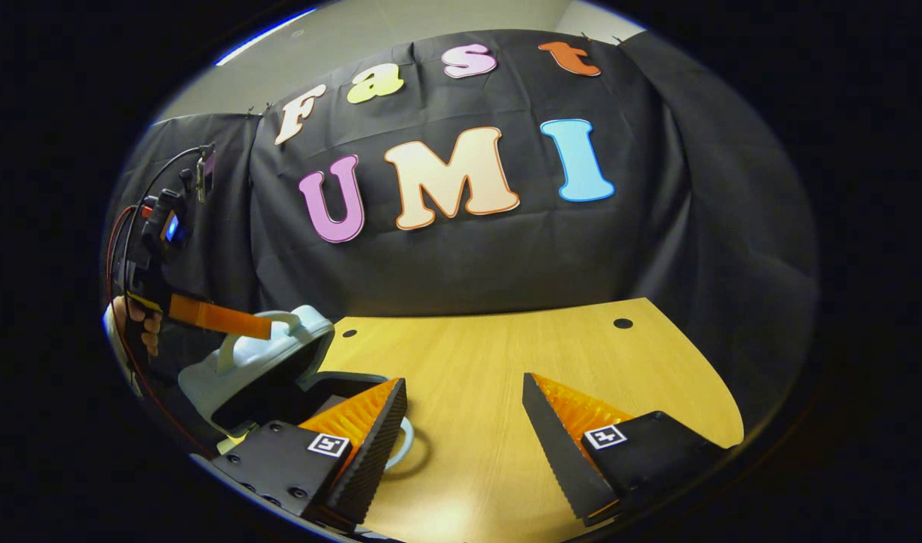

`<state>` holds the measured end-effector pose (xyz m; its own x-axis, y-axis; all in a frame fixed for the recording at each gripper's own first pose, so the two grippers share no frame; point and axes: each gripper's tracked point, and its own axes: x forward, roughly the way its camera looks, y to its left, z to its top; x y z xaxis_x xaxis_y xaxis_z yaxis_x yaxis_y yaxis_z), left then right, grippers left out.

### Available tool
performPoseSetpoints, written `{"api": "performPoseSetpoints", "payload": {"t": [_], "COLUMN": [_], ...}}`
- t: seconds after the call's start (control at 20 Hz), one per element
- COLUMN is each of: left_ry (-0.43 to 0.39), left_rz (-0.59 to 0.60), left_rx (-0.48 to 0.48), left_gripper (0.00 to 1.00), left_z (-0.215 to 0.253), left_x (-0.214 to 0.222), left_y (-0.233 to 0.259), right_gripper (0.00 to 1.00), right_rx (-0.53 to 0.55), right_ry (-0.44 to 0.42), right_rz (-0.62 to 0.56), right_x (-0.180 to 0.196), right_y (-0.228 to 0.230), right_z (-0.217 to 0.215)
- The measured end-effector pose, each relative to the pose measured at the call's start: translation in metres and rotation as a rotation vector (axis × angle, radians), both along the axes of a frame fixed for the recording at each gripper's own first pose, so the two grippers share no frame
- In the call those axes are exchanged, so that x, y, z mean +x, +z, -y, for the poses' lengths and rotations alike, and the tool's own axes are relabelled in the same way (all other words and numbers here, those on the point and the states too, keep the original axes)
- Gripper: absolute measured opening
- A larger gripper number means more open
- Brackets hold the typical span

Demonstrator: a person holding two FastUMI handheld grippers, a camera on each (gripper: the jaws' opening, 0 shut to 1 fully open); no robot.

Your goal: First open the suitcase, pack the skin care products into it, and then close the suitcase.

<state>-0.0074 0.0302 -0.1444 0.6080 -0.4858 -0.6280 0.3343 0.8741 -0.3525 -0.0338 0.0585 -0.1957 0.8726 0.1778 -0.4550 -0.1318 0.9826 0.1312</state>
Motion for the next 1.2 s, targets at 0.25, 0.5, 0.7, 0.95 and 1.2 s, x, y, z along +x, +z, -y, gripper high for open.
{"api": "performPoseSetpoints", "payload": {"t": [0.25,0.5,0.7,0.95,1.2], "left_ry": [-0.022,-0.031,-0.048,-0.031,0.089], "left_rz": [-0.064,-0.113,-0.116,0.089,0.372], "left_rx": [0.002,0.045,0.076,0.075,0.067], "left_gripper": [0.0,0.0,0.14,0.79,0.87], "left_z": [0.034,0.059,0.082,0.104,0.097], "left_x": [-0.009,-0.017,-0.025,-0.004,0.022], "left_y": [-0.033,-0.069,-0.079,-0.026,0.043], "right_gripper": [0.97,0.97,0.97,0.97,0.98], "right_rx": [-0.013,-0.032,-0.035,-0.034,-0.027], "right_ry": [-0.025,-0.034,-0.046,-0.04,-0.038], "right_rz": [-0.008,-0.021,-0.013,0.034,0.176], "right_x": [-0.007,-0.012,-0.01,0.001,0.027], "right_y": [-0.001,-0.003,0.001,0.021,0.081], "right_z": [0.026,0.05,0.069,0.077,0.07]}}
